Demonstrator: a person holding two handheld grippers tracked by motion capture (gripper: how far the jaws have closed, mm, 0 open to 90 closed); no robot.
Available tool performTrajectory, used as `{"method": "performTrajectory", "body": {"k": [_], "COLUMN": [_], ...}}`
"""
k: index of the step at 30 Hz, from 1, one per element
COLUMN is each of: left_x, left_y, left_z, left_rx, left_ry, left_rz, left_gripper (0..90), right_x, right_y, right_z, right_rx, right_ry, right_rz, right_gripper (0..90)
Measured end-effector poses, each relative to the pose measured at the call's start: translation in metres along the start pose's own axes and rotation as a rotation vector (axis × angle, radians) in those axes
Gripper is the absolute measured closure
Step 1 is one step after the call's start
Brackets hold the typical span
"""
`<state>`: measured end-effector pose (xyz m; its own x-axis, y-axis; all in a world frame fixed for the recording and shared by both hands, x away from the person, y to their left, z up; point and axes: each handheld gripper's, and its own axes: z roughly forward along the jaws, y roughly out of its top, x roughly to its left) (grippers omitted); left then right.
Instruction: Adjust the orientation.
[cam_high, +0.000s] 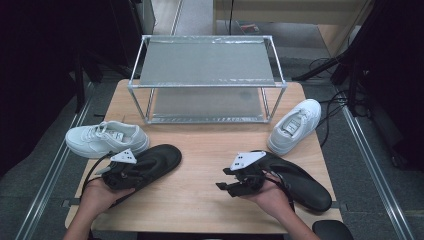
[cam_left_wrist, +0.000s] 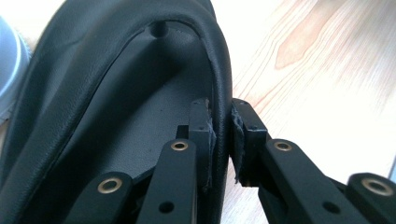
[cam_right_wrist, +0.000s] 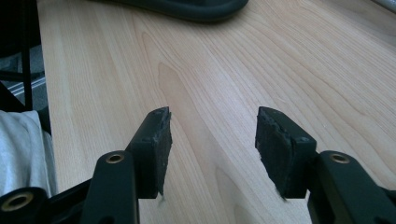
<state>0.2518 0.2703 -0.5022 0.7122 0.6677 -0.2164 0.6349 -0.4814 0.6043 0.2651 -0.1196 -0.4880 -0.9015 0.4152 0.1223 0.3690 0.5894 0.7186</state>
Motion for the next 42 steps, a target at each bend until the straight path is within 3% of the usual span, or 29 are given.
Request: {"method": "performTrajectory", "body": {"k": [3, 8, 12, 14, 15, 17, 33, 42], "left_x": [-0.001, -0.005, -0.012, -0.016, -0.019, -0.021, -0.035, -0.045], "left_y": [0.003, 0.01, 0.018, 0.026, 0.034, 0.038, 0.094, 0.124], "left_z": [-0.008, -0.012, -0.012, -0.011, -0.009, -0.008, 0.019, 0.037], "left_rx": [-0.046, -0.066, -0.069, -0.065, -0.069, -0.068, -0.043, -0.01], "left_ry": [0.005, -0.014, -0.007, -0.016, -0.047, -0.048, -0.104, -0.098], "left_rz": [-0.006, -0.027, -0.017, -0.01, -0.014, -0.006, 0.06, 0.076], "left_gripper": [82.0, 81.6, 81.5, 81.5, 81.5, 81.5, 81.3, 81.1], "right_x": [0.0, -0.001, -0.002, -0.002, -0.002, -0.003, -0.006, -0.006], "right_y": [0.0, 0.0, -0.001, -0.001, -0.001, -0.002, -0.011, -0.017], "right_z": [0.0, -0.001, -0.001, -0.002, -0.003, -0.003, -0.013, -0.017], "right_rx": [0.0, -0.005, -0.008, -0.01, -0.011, -0.014, -0.032, -0.03], "right_ry": [0.0, 0.004, -0.001, -0.004, -0.003, -0.005, -0.036, -0.053], "right_rz": [0.0, 0.0, 0.004, 0.013, 0.016, 0.014, 0.059, 0.074], "right_gripper": [46.4, 46.5, 46.2, 45.7, 45.7, 45.6, 44.3, 44.1]}}
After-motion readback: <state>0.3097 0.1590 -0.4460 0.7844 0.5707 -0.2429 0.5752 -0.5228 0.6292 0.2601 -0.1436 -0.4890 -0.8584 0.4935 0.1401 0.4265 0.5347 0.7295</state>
